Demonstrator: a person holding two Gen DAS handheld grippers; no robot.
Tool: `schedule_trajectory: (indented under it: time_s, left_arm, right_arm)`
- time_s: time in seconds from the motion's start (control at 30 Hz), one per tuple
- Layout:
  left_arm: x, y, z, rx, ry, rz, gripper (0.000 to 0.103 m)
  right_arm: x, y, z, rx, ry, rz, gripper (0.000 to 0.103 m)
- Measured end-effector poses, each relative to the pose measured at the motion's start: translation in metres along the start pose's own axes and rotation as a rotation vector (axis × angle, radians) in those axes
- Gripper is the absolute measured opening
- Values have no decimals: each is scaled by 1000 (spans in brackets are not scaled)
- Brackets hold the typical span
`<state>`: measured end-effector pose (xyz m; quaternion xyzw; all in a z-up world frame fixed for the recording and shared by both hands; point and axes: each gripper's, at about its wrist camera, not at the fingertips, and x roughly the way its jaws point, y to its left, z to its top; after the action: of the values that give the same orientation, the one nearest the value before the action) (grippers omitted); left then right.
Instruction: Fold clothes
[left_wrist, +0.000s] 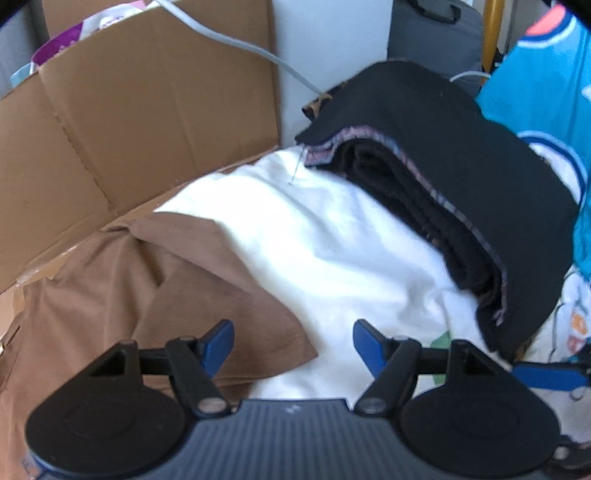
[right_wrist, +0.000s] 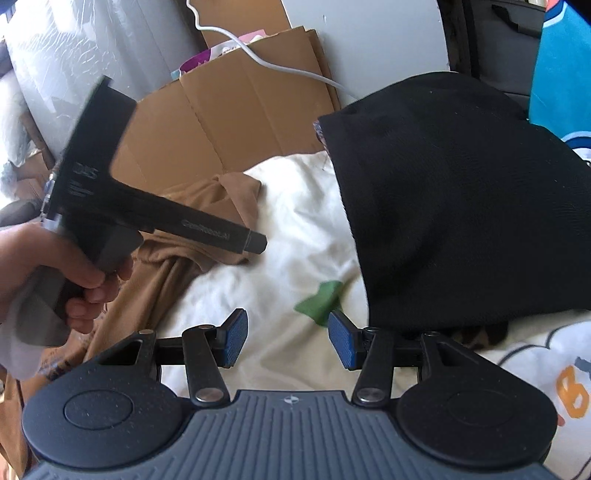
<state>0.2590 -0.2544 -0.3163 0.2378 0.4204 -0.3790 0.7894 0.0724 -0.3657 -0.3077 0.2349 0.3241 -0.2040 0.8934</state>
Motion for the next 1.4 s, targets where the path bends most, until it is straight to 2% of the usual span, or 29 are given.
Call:
schedule_trajectory:
  time_s: [0.23,0.27,0.33,0.37,0.4,0.43,0.47,0.57,0.87,1.03,1.23,1.4]
  left_arm:
    - [13,5,-11,-41,15,15,74]
    - [12,4,-11,-32,8,16,72]
    - [12,4,-10,-21,8,12,63]
    - [12,5,-8,-26,12,-1,48]
    - [13,7,-6,-34,19,-22,24]
    - [13,8,-3,-42,26,-43,11]
    - [13,9,0,-48,32,-62,4]
    - [5,15,13,-68,3,-100,4]
    - [-9,47,75,-222,-87,-187,3]
    - [-1,49,99,-259,-94,-224,3]
    - [8,50,127,-300,-100,-269,3]
    - [23,45,137,-247,-74,-260,3]
  right_arm:
    - [2,-4,-7,-18,21,-2,56]
    - [2,-4,-7,-22,20,-2,56]
    - [2,-6,-5,-10,12,-5,56]
    - [2,-7,-5,-2,8,-7,56]
    - [2,-8,-4,6,5,-9,56]
    - [2,-9,-3,14,3,-11,56]
    - [2,-10,-3,18,1,-13,56]
    - [1,-13,-5,23,2,-19,56]
    - [3,-14,-9,18,15,-18,56]
    - [3,-10,-4,14,-2,5,56]
    - [15,-3,17,55,-35,93,56]
    - [43,3,36,52,-38,108,56]
